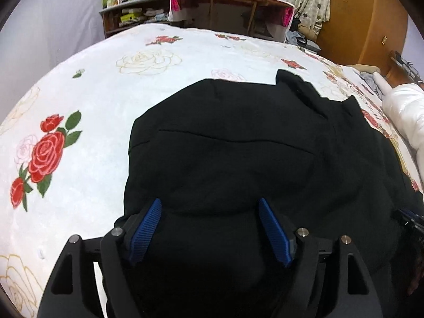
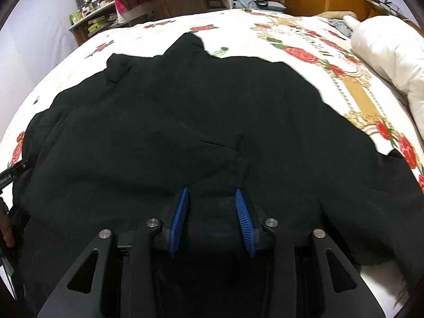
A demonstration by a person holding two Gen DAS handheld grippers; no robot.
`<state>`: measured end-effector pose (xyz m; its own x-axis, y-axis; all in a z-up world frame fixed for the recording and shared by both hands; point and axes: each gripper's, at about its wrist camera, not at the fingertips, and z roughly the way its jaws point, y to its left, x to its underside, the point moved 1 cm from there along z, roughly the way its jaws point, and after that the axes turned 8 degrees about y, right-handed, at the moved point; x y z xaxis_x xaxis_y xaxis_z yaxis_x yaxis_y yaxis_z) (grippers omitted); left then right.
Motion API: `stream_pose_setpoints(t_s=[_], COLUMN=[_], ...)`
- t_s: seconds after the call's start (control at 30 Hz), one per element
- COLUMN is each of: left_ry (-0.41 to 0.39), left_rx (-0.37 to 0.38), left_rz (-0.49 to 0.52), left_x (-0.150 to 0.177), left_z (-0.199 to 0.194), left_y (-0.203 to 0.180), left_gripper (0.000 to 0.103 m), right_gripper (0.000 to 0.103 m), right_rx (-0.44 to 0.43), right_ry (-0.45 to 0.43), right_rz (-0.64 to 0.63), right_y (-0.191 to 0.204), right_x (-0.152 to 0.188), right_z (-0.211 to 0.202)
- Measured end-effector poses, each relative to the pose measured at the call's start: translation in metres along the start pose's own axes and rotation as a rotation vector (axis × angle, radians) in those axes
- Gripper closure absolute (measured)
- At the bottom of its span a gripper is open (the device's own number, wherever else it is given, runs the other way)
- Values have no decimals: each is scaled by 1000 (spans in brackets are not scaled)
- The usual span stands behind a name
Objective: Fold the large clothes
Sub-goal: 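Lay the sleeve flat on the coat back and open the left tool, then reach the right tool to the other sleeve and grasp its cuff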
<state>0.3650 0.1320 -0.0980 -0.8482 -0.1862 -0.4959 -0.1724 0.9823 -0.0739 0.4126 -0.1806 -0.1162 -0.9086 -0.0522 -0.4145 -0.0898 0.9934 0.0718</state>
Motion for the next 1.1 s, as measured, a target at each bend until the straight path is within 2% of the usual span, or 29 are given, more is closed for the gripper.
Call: stream_pose_setpoints(t_s=[0.2,0.43,0.57,0.77,0.83,0.87,0.9,1.1], left_ry=[-39,-82,-103,-97,-93,-89,-85,-94], left_rx=[26,72,100,141,143,144,146,137], left_rz=[26,102,149,168,174,175,177,188], left_x=[22,60,81,106,111,114,115,112], left_z=[-37,-99,-131,-160,-164,-165,-166,-170], left_y=[-10,-40,-56,-67,-70,-72,-73,-79], left_gripper=[27,27,27,26,27,27,27,27], right_gripper=[64,64,64,64,52,39,32,31], right_rx=[43,78,101,122,131,137,142,149], right_ry=[-37,-100,-122,-98,-105,-110,-116,-119], right_rz=[-12,7,65,194,232,246,261,360], right_y=[-13,-28,-47,-87,-101,-107,-114,-154], right_x=[28,77,111,152,162,165,169,185], right_z=[-32,-94,-126,-153,-162,-165,-168,-175])
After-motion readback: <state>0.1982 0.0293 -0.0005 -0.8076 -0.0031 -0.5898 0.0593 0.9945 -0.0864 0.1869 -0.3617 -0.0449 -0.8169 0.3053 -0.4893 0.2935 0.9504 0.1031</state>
